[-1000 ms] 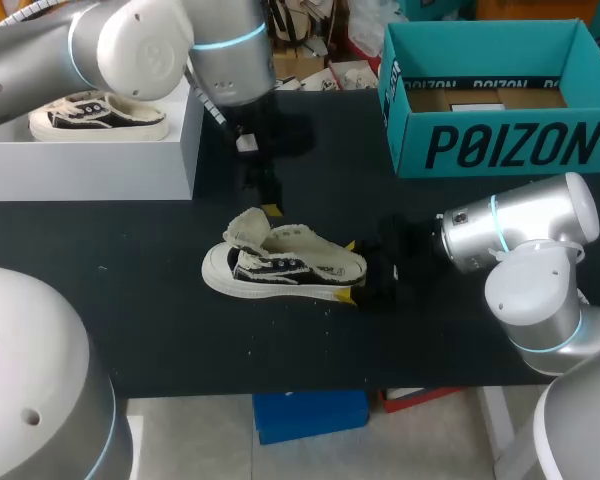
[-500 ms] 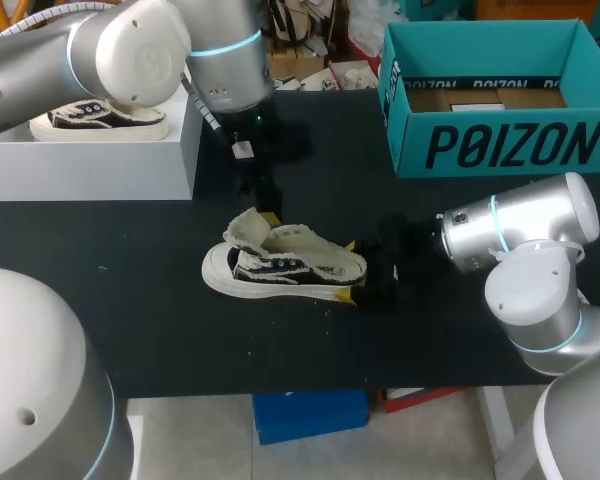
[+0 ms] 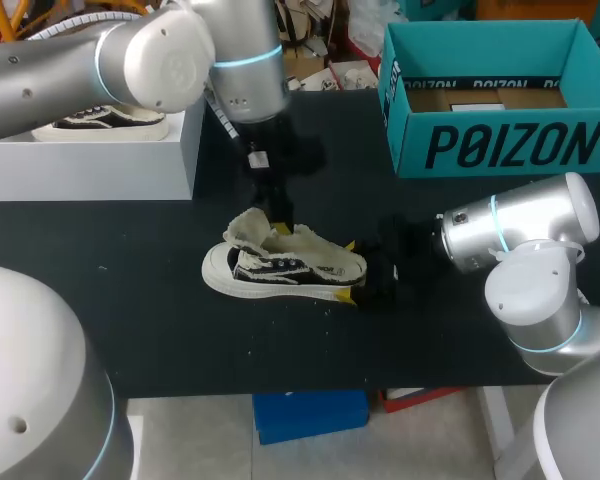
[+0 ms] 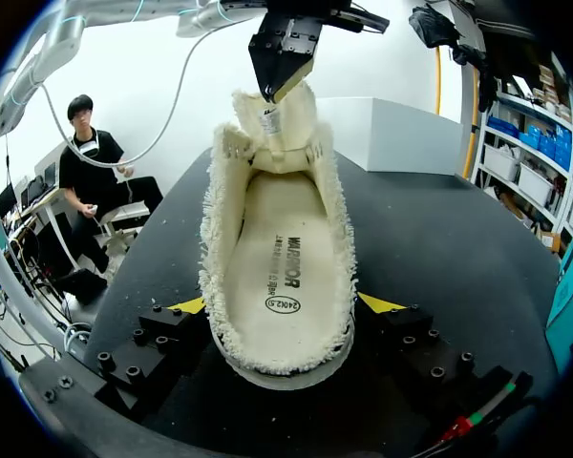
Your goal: Take the shoe out of the shoebox, open the shoe tongue, remove and reinsert the insole, then place the shoe into the shoebox
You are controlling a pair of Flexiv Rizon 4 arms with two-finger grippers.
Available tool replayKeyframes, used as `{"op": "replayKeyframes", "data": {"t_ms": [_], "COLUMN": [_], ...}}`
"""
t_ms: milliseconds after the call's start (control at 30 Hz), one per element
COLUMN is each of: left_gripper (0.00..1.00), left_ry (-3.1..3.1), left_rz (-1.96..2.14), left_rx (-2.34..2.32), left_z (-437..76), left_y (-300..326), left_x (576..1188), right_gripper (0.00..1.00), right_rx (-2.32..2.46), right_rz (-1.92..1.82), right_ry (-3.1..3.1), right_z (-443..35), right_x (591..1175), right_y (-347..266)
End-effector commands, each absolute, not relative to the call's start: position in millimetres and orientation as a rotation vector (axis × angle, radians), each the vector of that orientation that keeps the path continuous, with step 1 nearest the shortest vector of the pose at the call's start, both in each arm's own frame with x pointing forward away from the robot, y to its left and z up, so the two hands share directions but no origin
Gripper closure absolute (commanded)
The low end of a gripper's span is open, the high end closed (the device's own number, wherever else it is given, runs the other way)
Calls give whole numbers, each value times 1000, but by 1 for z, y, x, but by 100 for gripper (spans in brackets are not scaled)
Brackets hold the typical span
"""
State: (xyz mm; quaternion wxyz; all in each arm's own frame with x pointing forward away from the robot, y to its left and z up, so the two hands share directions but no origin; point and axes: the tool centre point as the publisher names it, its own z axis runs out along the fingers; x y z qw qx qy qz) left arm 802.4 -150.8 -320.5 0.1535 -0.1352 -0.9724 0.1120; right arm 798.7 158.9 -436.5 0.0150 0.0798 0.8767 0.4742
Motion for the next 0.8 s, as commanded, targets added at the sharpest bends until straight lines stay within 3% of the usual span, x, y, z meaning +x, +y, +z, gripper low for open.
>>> {"op": "replayKeyframes", "data": {"t_ms": [33,800], "left_gripper": [100,100], "left_ry": [-2780,-2699], "left_rz": [291,263], "left_rx": [-398,-402], "left_z": [-333,-375], "left_y": [-158,-163], "left_x": [807,790], "right_gripper": [100,100], "right_rx": [250,250], "right_rz": [1472,1472], "right_ry": [2730,2730], "right_z": [-437,-437], "right_x": [799,799], "right_y": [159,159]}}
